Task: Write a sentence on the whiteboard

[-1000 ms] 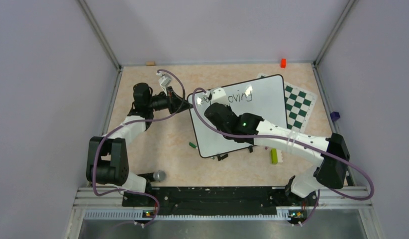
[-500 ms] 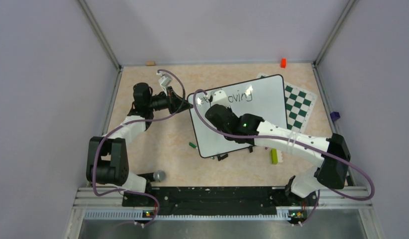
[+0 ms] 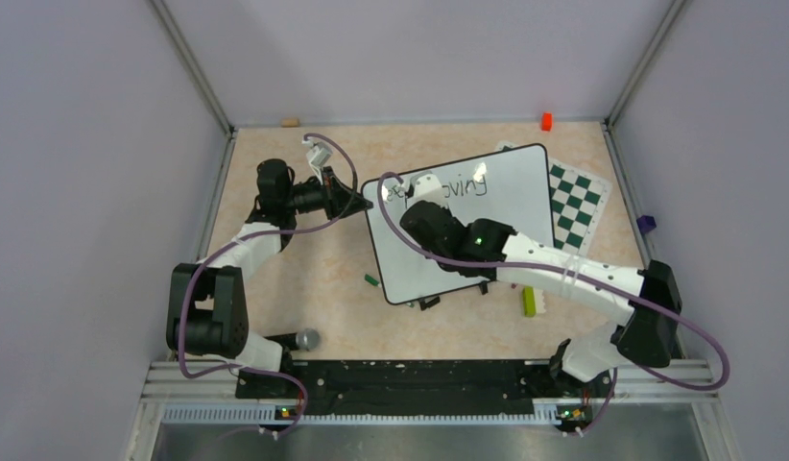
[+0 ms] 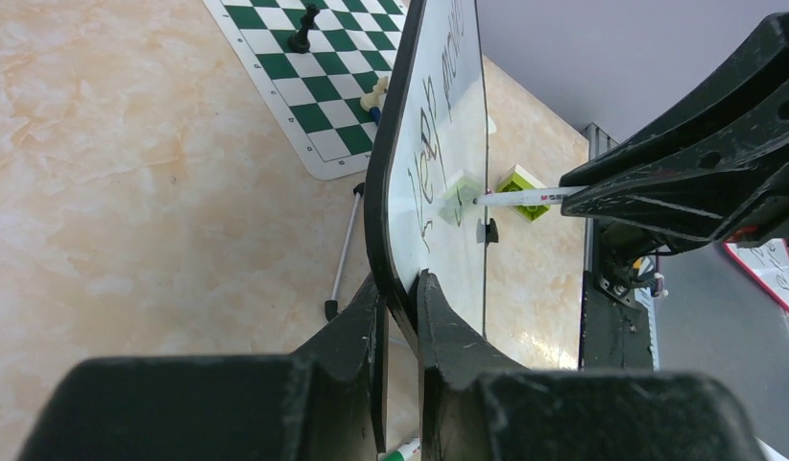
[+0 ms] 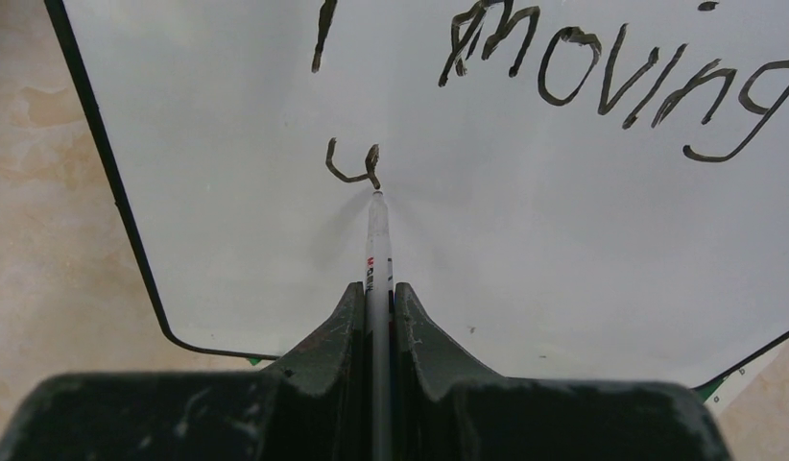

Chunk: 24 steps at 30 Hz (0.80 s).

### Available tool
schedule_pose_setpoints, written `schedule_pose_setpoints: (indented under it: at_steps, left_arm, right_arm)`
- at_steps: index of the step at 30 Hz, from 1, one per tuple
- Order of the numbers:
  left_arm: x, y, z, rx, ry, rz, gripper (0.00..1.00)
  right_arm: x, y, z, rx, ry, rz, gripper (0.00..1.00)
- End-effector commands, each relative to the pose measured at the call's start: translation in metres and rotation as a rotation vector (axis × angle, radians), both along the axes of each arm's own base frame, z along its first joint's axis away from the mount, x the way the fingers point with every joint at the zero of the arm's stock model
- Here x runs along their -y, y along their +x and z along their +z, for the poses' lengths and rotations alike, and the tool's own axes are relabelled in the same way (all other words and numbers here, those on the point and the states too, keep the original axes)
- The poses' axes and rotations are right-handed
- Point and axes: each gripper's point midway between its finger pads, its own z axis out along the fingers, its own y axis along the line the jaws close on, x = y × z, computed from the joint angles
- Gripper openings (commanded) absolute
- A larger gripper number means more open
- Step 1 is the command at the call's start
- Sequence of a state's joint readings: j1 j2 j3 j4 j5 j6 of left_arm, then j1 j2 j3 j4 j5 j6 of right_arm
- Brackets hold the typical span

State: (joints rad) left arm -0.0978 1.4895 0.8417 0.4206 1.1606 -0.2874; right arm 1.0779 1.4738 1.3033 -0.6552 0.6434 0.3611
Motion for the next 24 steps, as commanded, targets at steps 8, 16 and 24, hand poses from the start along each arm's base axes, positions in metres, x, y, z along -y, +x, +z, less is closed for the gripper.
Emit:
schedule_pose_setpoints:
  at_steps: [8,16,24]
  left_arm:
    - [0.015,-0.037,-0.028,-0.006,0.026,-0.165,0.12]
    - [0.015,-0.038,-0.028,-0.007,0.026,-0.167,0.12]
    - [0.015,-0.037,-0.028,-0.009,0.026,-0.167,0.12]
  right_arm:
    - [0.005,0.006,0.057,0.073,0.163,0.003,0.0]
    - [0.0,0.012,0.049,0.065,0.151,0.009,0.0]
    - [-0.005,0.015,0.041,0.054,0.139,0.017,0.0]
